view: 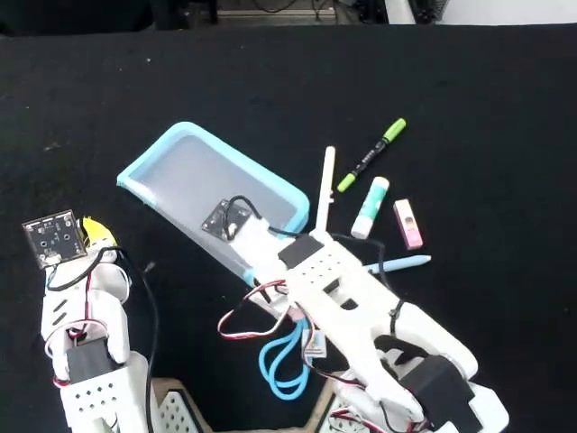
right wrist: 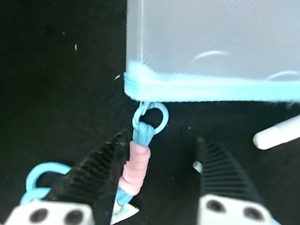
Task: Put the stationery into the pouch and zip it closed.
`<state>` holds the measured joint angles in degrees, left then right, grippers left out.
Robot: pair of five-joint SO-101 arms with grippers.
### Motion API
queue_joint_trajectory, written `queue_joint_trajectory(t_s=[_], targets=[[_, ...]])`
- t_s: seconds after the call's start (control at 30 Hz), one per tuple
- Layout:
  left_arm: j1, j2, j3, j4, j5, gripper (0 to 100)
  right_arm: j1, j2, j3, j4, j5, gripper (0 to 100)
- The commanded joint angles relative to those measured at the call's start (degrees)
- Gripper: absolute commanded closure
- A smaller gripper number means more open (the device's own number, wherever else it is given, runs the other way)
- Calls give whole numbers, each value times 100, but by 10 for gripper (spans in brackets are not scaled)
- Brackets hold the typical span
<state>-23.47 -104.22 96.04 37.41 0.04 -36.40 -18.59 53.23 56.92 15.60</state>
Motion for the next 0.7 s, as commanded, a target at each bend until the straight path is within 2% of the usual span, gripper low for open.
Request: queue_joint_trajectory(t_s=[0.0,0.43,0.67], targets=[[-31,-35,127,-149,35,970,-44,48,-31,-396,-325,709],[-22,-44,119,-176,35,970,-44,57,541,-985,-369,709],[-22,-44,119,-176,35,970,53,57,462,-862,-343,710]])
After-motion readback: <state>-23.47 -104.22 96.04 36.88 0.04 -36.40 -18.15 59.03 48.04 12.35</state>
